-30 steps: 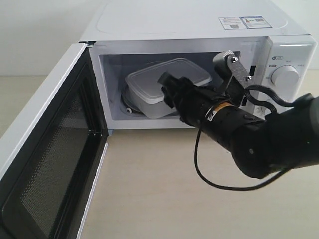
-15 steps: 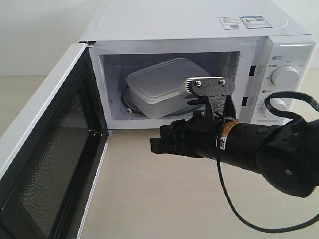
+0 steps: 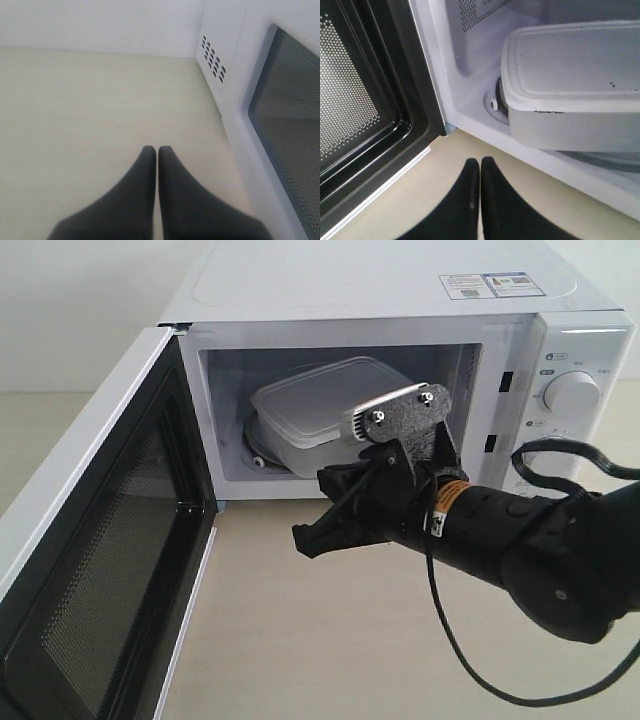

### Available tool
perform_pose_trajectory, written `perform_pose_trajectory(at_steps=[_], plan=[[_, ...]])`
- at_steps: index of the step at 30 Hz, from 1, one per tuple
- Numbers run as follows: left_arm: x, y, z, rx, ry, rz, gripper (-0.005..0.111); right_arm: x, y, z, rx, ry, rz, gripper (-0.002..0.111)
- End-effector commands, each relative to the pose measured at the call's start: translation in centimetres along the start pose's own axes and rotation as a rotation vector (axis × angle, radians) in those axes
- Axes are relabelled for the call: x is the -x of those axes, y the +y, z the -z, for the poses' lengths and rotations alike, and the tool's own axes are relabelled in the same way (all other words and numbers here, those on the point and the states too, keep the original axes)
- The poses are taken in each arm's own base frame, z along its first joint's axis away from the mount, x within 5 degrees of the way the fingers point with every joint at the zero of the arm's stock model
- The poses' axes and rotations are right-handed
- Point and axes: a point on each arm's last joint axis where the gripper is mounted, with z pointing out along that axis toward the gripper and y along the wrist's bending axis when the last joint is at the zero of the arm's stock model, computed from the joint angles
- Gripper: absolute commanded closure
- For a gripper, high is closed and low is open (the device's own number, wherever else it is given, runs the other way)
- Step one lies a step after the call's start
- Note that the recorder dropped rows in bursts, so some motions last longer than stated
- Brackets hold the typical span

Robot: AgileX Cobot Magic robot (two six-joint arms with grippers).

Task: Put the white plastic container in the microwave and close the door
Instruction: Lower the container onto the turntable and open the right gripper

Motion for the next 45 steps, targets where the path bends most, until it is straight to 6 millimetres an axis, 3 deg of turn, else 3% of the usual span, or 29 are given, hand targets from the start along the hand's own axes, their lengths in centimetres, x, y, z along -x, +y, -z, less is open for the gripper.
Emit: perform_pose_trajectory(at_steps=[1,17,36,41,45], plan=[[-0.1,0.0,0.0,0.0,0.0,0.001,0.103,-0.8,-0.7,-1.0,-0.042,-0.085,0.063,0.108],[-0.1,0.0,0.0,0.0,0.0,0.001,0.103,-1.2,-1.9,-1.6,-0.17,-0.169,0.067,0.108],[-0.1,0.0,0.0,0.0,0.0,0.001,0.103,-1.0,-2.1,-1.5,-0.189,-0.189,0.052,0.108],[-0.1,0.0,0.0,0.0,0.0,0.001,0.103,-2.5,-2.3,-2.7,-0.203,-0.205,0.064,0.108],[-0.1,0.0,0.0,0.0,0.0,0.001,0.103,-2.0,-2.3,-3.7,-0.201,-0.222,0.058,0.108]])
